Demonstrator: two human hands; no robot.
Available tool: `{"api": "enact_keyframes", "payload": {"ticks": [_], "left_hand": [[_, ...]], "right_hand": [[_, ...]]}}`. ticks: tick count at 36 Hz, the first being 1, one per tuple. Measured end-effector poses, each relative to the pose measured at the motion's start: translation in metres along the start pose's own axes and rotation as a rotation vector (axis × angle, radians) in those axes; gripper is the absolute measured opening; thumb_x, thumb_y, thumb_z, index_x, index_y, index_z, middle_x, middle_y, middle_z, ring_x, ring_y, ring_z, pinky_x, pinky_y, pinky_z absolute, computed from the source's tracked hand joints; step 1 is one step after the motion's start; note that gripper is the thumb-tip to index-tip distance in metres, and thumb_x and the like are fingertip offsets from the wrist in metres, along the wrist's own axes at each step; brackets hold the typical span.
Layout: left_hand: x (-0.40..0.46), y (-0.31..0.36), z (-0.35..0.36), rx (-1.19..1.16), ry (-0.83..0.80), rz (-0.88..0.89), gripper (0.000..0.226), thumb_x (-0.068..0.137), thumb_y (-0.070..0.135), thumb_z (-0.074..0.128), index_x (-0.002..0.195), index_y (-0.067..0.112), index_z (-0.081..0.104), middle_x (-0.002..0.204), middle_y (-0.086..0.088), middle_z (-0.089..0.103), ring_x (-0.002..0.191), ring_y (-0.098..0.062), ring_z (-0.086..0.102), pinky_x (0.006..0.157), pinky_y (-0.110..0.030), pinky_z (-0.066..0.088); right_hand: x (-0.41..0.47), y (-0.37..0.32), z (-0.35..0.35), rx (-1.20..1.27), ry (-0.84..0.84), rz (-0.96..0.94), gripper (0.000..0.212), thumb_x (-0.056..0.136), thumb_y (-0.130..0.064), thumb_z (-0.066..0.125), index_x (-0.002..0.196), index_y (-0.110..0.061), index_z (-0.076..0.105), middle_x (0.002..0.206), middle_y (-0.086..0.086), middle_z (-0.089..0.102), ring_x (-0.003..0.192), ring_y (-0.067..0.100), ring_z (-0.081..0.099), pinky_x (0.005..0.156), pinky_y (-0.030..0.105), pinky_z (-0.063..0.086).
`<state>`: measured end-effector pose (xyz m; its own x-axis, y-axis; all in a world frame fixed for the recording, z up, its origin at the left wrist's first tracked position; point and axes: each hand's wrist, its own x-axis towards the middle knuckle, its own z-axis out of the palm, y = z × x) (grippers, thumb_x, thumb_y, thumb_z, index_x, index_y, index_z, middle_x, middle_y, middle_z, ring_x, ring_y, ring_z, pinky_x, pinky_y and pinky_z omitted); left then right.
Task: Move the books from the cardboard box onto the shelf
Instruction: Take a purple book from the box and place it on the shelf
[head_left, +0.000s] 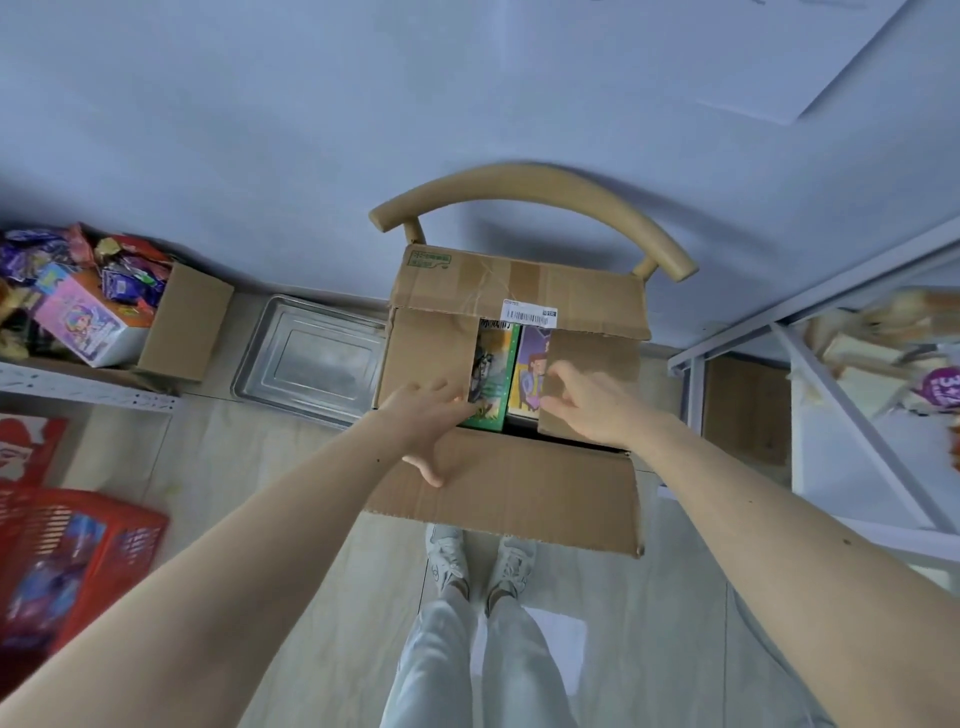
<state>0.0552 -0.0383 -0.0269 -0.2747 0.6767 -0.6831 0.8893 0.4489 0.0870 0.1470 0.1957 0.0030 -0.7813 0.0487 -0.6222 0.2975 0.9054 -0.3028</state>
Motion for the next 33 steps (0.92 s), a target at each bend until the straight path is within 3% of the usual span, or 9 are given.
{"api": "enact_keyframes", "payload": {"ticks": [3,6,11,14,19,25,30,33], "left_hand": [[0.016,0.000,0.013,0.087,0.051,0.035,0.135,0.052,0.077,0.075,0.156,0.023,0.009,0.161,-0.008,0.013,0.147,-0.030,0.012,0.118,-0.054,0.017],[0.032,-0.003,0.015,-0.009,0.140,-0.001,0.138,0.053,0.087,0.064,0.157,0.020,0.002,0.164,-0.009,0.000,0.150,-0.030,0.001,0.118,-0.056,0.004],[0.049,-0.019,-0.004,-0.113,0.279,-0.133,0.120,0.070,0.082,0.055,0.155,0.011,0.010,0.161,-0.016,0.012,0.148,-0.036,0.012,0.120,-0.056,0.008],[0.054,-0.032,-0.020,-0.108,0.391,-0.215,0.108,0.075,0.077,0.057,0.151,0.009,0.021,0.152,-0.014,0.029,0.140,-0.036,0.027,0.118,-0.056,0.019],[0.064,-0.047,-0.041,-0.180,0.434,-0.314,0.115,0.076,0.072,0.062,0.156,0.008,0.009,0.161,-0.015,0.014,0.149,-0.036,0.009,0.120,-0.055,0.009],[0.086,-0.067,-0.057,-0.184,0.411,-0.310,0.129,0.070,0.077,0.062,0.157,0.013,-0.008,0.164,-0.008,-0.014,0.149,-0.028,-0.019,0.119,-0.053,-0.001],[0.102,-0.071,-0.055,-0.072,0.423,-0.354,0.131,0.065,0.089,0.050,0.157,0.016,-0.010,0.164,-0.009,-0.017,0.148,-0.033,-0.021,0.117,-0.056,-0.007],[0.110,-0.062,-0.046,-0.079,0.528,-0.439,0.132,0.064,0.090,0.050,0.157,0.016,-0.010,0.165,-0.007,-0.005,0.148,-0.036,-0.018,0.117,-0.060,-0.006]], "right_hand": [[0.020,0.002,0.001,0.016,0.120,-0.034,0.045,0.101,-0.047,0.044,0.138,-0.023,0.036,0.124,0.004,0.060,0.101,0.024,0.059,0.074,0.038,0.050],[0.036,0.005,-0.001,0.025,0.218,-0.045,0.047,0.100,-0.044,0.046,0.140,-0.021,0.035,0.130,0.006,0.057,0.112,0.027,0.056,0.073,0.039,0.047],[0.046,0.007,-0.004,0.048,0.339,-0.040,0.045,0.097,-0.037,0.054,0.135,-0.017,0.040,0.120,0.009,0.065,0.108,0.032,0.058,0.076,0.046,0.054],[0.047,0.011,0.003,-0.011,0.494,-0.049,0.042,0.097,-0.033,0.057,0.132,-0.014,0.044,0.115,0.008,0.068,0.105,0.029,0.061,0.072,0.042,0.056],[0.052,0.017,0.006,-0.071,0.726,-0.127,0.051,0.090,-0.024,0.069,0.132,-0.003,0.050,0.126,0.015,0.063,0.115,0.032,0.059,0.087,0.042,0.053],[0.078,0.029,-0.007,-0.106,0.590,-0.035,0.071,0.092,-0.038,0.066,0.149,-0.007,0.036,0.158,0.012,0.036,0.142,0.031,0.039,0.110,0.046,0.039],[0.102,0.032,-0.015,-0.182,0.409,-0.014,0.078,0.096,-0.054,0.051,0.157,-0.017,0.020,0.167,0.000,0.013,0.153,0.021,0.013,0.118,0.047,0.023],[0.115,0.032,-0.017,-0.222,0.324,-0.047,0.077,0.096,-0.058,0.045,0.157,-0.020,0.017,0.167,-0.003,0.009,0.154,0.020,0.007,0.120,0.050,0.016]]}}
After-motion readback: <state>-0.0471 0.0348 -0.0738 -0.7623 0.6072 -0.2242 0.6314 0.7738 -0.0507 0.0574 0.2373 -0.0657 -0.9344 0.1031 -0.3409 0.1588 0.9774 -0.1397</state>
